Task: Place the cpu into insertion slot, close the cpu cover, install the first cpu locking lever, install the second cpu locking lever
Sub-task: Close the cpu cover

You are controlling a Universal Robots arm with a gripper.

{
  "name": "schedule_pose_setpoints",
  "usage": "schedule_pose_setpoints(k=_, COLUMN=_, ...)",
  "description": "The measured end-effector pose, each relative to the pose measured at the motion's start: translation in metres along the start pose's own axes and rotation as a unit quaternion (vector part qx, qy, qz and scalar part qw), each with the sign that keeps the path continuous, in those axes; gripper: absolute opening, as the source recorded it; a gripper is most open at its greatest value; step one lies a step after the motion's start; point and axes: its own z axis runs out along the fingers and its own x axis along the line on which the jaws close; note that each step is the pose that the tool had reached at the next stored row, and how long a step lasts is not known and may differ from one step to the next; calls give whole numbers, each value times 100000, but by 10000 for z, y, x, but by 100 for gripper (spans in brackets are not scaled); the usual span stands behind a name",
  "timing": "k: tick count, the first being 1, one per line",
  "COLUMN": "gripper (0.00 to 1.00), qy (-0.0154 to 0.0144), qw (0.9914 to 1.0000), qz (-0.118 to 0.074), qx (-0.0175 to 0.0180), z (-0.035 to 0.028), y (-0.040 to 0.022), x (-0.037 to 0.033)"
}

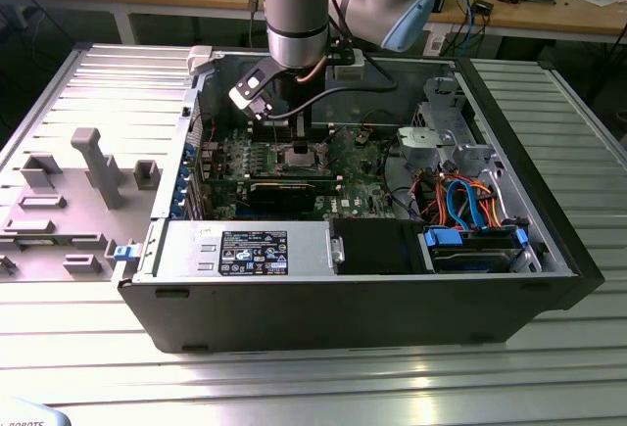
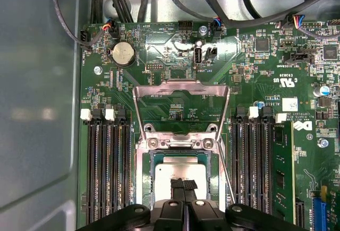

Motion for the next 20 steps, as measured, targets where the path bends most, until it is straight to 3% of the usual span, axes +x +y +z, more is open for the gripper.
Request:
schedule_pose_setpoints(k=11, gripper=11, qy=2, qw=100000, qz=0, qx=23, z=0, y=3, x=0)
schedule_pose_setpoints(k=12, gripper=11, qy=9, qw=100000, qz=-3, qx=242, z=2, y=12, x=1)
schedule_pose_setpoints(k=14, gripper=11, qy=-7, qw=99983, qz=59, qx=1837, z=3, y=52, x=0)
schedule_pose_setpoints(k=15, gripper=11, qy=-25, qw=99973, qz=70, qx=2327, z=3, y=57, x=0)
schedule_pose_setpoints(k=20, gripper=11, qy=-18, qw=99973, qz=76, qx=2329, z=4, y=57, x=0)
